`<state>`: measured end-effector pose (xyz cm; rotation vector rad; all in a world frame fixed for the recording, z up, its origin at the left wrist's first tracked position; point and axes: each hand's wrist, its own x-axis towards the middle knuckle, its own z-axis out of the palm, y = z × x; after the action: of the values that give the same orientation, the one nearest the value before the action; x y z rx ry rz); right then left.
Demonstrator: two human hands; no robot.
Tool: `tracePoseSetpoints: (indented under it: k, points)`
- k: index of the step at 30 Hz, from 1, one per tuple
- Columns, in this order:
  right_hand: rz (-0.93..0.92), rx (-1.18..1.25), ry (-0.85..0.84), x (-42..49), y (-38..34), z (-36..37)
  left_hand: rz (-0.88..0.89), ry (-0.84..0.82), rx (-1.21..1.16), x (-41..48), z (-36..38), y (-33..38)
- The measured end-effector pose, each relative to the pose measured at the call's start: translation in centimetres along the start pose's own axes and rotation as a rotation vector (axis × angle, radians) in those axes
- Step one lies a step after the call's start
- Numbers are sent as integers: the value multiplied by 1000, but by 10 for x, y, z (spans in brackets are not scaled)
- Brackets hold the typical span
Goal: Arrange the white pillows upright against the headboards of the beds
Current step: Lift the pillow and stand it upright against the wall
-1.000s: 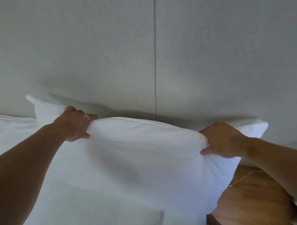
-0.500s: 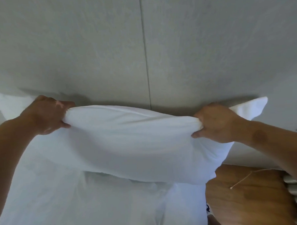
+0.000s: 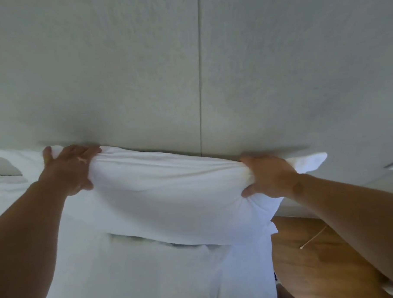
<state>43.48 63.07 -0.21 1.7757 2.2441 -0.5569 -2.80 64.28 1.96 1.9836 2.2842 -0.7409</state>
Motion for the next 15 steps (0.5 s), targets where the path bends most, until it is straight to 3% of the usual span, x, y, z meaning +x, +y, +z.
tracePoseSetpoints:
  k: [9, 15]
  points:
    - [43, 71, 42, 4, 4, -7, -34, -81, -28, 37, 8, -40]
    - [14, 76, -38, 2, 7, -40, -43, -159, -245, 32, -32, -58]
